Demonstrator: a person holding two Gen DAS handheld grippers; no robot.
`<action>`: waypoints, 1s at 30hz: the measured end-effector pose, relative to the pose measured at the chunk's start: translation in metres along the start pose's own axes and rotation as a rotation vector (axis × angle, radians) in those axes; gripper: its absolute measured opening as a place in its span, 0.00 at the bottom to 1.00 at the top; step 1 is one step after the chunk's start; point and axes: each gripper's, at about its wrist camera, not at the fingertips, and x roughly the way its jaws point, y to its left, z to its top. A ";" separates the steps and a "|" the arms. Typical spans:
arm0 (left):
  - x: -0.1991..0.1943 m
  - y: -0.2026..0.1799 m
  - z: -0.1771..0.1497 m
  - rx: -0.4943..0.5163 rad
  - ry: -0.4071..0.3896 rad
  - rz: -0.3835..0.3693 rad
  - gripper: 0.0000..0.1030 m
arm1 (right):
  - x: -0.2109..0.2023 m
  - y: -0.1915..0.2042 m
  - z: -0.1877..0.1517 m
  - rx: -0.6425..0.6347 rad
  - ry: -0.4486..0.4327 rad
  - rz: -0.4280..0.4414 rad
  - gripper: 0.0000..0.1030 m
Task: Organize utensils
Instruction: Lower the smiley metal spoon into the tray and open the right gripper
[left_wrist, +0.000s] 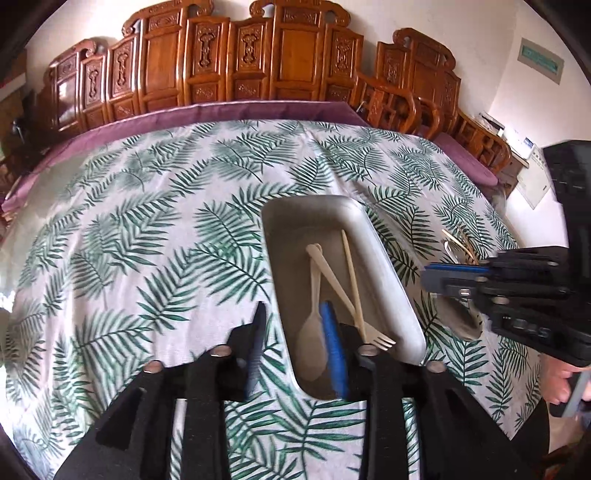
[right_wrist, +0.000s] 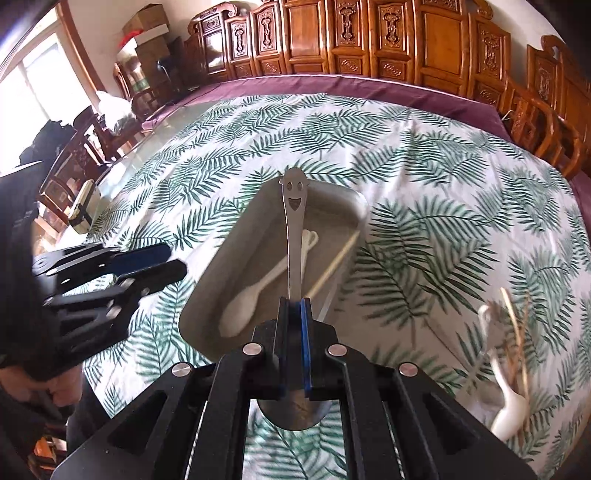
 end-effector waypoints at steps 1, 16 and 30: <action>-0.003 0.002 0.000 0.002 -0.005 0.008 0.36 | 0.004 0.003 0.001 0.000 0.003 0.000 0.07; -0.046 0.042 0.004 -0.051 -0.092 0.097 0.61 | 0.053 0.024 0.011 -0.021 0.061 0.001 0.07; -0.070 0.048 0.001 -0.079 -0.124 0.114 0.61 | 0.036 0.027 0.011 -0.046 0.030 0.001 0.08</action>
